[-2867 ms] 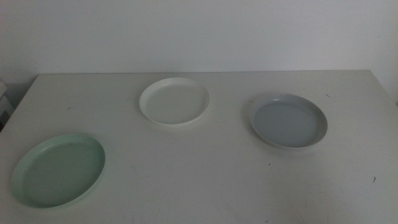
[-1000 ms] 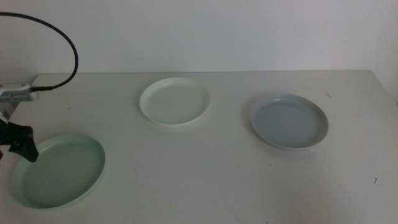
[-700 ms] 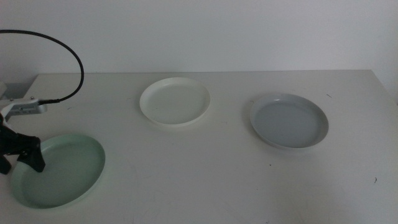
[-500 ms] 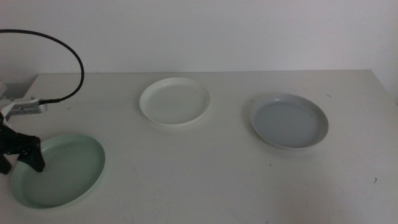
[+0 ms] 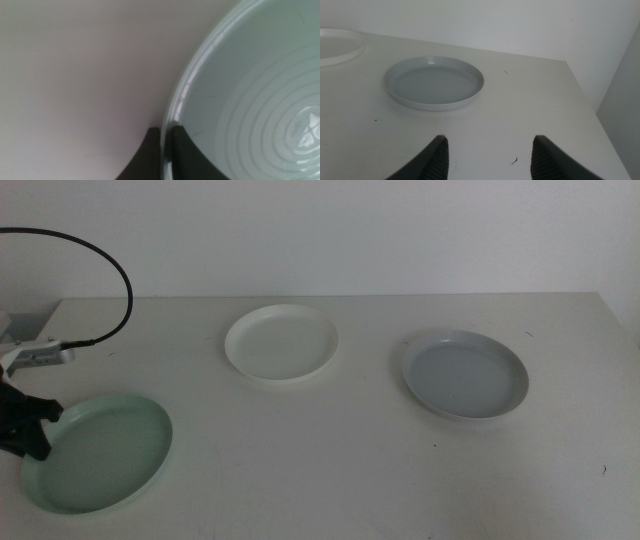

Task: Stack the three bowls on top of each other.

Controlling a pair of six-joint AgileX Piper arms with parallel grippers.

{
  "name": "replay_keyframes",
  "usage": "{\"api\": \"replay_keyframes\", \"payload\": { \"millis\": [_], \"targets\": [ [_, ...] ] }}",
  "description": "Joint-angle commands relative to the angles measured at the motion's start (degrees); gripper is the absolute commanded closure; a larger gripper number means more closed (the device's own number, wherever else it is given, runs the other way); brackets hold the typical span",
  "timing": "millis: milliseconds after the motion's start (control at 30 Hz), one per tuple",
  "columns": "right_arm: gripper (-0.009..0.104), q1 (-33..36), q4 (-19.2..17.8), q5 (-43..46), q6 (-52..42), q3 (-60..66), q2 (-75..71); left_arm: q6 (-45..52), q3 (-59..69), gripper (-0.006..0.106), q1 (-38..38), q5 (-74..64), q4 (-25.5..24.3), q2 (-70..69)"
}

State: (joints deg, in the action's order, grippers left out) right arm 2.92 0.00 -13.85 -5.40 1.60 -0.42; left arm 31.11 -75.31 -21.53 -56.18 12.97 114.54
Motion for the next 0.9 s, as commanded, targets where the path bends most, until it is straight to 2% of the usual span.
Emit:
{"api": "replay_keyframes", "payload": {
  "millis": [0,133,400,567,867],
  "targets": [
    [0.052,-0.36,-0.51,4.04,-0.32,-0.34,0.75,-2.20,-0.61,0.100,0.46,-0.88,-0.44,-3.35],
    [0.052,-0.36,-0.51,4.04,-0.32,-0.34,0.75,-2.30,-0.61,0.100,0.53,-3.94,0.56,-7.74],
    [0.052,-0.36,-0.51,4.04,-0.32,-0.34,0.75,-5.15,-0.61,0.100,2.16,-8.09,7.43,-18.38],
    [0.052,-0.36,-0.51,4.04,-0.32,-0.34,0.75,-10.95,-0.61,0.100,9.14,-7.86,7.54,-21.75],
    [0.052,-0.36,-0.51,4.04,-0.32,-0.34,0.75,-18.28,-0.61,0.100,26.56,-2.90,7.66,-21.16]
  ]
}}
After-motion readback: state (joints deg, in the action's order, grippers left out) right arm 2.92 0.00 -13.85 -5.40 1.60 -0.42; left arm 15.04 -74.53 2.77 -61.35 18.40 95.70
